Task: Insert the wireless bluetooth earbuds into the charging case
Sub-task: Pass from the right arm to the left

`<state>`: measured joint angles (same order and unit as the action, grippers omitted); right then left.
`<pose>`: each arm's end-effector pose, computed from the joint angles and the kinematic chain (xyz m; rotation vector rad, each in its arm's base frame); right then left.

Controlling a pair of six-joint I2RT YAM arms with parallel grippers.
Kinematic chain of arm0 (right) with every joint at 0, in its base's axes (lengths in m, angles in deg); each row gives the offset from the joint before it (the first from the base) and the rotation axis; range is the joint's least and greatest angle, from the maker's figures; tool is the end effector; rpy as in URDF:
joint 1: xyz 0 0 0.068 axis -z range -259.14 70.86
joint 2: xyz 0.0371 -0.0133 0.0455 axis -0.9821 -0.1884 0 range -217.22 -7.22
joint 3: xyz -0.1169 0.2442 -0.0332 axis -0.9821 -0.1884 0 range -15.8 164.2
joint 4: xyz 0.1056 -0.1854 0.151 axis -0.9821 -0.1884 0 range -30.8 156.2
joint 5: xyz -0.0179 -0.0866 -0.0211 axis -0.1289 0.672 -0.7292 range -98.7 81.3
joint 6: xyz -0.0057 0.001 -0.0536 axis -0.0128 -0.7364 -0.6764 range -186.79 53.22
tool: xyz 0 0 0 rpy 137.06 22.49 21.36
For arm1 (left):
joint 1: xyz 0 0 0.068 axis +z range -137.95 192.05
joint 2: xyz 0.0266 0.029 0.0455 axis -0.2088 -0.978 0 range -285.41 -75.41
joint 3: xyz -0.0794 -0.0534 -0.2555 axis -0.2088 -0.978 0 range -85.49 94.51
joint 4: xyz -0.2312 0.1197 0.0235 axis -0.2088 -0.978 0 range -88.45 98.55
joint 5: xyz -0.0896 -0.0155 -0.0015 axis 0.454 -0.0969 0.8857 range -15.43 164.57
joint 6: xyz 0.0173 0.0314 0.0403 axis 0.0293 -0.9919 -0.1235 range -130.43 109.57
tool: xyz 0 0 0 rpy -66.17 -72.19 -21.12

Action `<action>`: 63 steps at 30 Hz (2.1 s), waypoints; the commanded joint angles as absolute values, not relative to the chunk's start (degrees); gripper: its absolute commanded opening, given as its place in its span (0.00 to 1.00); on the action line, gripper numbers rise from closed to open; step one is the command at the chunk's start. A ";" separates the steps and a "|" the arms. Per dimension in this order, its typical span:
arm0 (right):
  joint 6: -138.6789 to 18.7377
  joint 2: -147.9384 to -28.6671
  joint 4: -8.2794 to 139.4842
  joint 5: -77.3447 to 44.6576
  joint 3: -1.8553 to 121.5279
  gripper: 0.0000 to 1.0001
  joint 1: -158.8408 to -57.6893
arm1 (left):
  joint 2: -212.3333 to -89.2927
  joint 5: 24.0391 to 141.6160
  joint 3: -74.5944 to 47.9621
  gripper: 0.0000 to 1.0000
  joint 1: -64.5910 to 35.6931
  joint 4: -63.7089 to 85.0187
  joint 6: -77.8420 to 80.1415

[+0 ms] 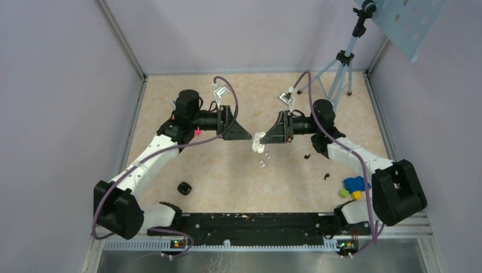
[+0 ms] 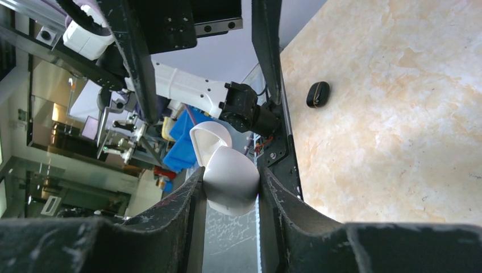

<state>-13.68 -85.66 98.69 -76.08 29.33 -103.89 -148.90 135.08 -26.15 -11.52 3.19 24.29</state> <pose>0.2519 0.1523 0.2865 -0.6476 1.8663 1.8788 0.2473 -0.1417 0.3343 0.6061 2.0044 -1.6524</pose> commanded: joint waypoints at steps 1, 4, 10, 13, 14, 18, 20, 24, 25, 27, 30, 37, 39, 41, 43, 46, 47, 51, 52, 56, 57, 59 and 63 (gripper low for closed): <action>-14.75 -83.60 100.45 -76.60 32.19 0.00 -104.51 | -145.50 136.81 -28.81 0.87 -11.40 8.65 26.64; -14.39 -83.52 100.94 -76.46 31.92 0.00 -104.45 | -143.74 138.42 -33.89 0.83 -11.42 19.05 33.23; -12.98 -83.43 102.75 -76.38 31.44 0.00 -104.48 | -144.48 140.54 -35.56 0.84 -12.95 23.77 36.61; -12.25 -83.46 103.72 -76.46 31.18 0.00 -104.48 | -145.07 138.47 -34.56 0.84 -15.09 23.47 35.54; -11.86 -83.50 104.37 -76.40 31.06 0.00 -104.49 | -145.48 138.07 -34.28 0.82 -15.53 23.42 35.33; -11.33 -83.59 104.69 -76.50 31.22 0.00 -104.48 | -146.90 137.41 -33.66 0.77 -16.58 24.80 35.57; -11.46 -83.50 104.29 -76.60 31.39 0.00 -104.45 | -147.41 137.18 -33.43 0.75 -16.81 25.05 35.75; -11.59 -83.34 104.24 -76.55 31.08 0.00 -104.50 | -147.25 135.83 -33.80 0.71 -17.03 25.96 36.60; -11.63 -83.34 104.17 -76.52 31.01 0.00 -104.46 | -147.10 135.38 -33.95 0.70 -17.11 26.28 36.81; -11.65 -83.37 104.19 -76.55 30.96 0.00 -104.50 | -146.79 134.24 -33.98 0.69 -17.04 26.42 36.85; -11.62 -83.32 104.15 -76.55 30.96 0.00 -104.47 | -146.64 132.89 -33.98 0.65 -17.06 26.86 37.19; -11.91 -83.29 103.84 -76.46 30.97 0.00 -104.50 | -146.82 133.76 -34.27 0.60 -17.08 29.16 38.84; -12.01 -83.31 103.86 -76.46 30.87 0.00 -104.50 | -146.76 133.62 -34.13 0.60 -17.06 28.67 38.58; -11.97 -83.32 104.04 -76.41 30.79 0.00 -104.55 | -146.84 133.48 -33.98 0.59 -17.02 28.10 38.23; -11.90 -83.32 104.11 -76.56 30.78 0.00 -104.55 | -146.81 133.31 -33.97 0.55 -17.04 27.83 38.12; -11.97 -83.29 104.02 -76.76 30.94 0.00 -104.54 | -146.87 132.87 -33.83 0.50 -17.10 27.37 38.09; -11.96 -83.25 104.09 -76.82 30.95 0.00 -104.55 | -146.75 132.80 -33.67 0.49 -17.10 27.17 37.99; -12.32 -83.20 103.60 -76.67 30.96 0.00 -104.59 | -146.66 132.53 -33.11 0.45 -17.10 25.88 37.21; -12.33 -83.24 103.57 -76.65 30.92 0.00 -104.55 | -146.64 132.46 -33.10 0.44 -17.13 25.82 37.21; -12.35 -83.25 103.64 -76.51 30.70 0.00 -104.57 | -146.82 132.54 -32.90 0.58 -17.11 25.66 37.73; -12.32 -83.23 103.72 -76.48 30.70 0.00 -104.54 | -146.81 132.61 -32.90 0.60 -17.10 25.50 37.73; -12.21 -83.24 103.78 -76.62 30.70 0.00 -104.59 | -146.82 132.59 -32.68 0.61 -17.00 24.76 37.08; -12.21 -83.11 103.68 -76.81 30.70 0.00 -104.60 | -147.20 133.75 -32.92 0.62 -16.94 24.27 36.75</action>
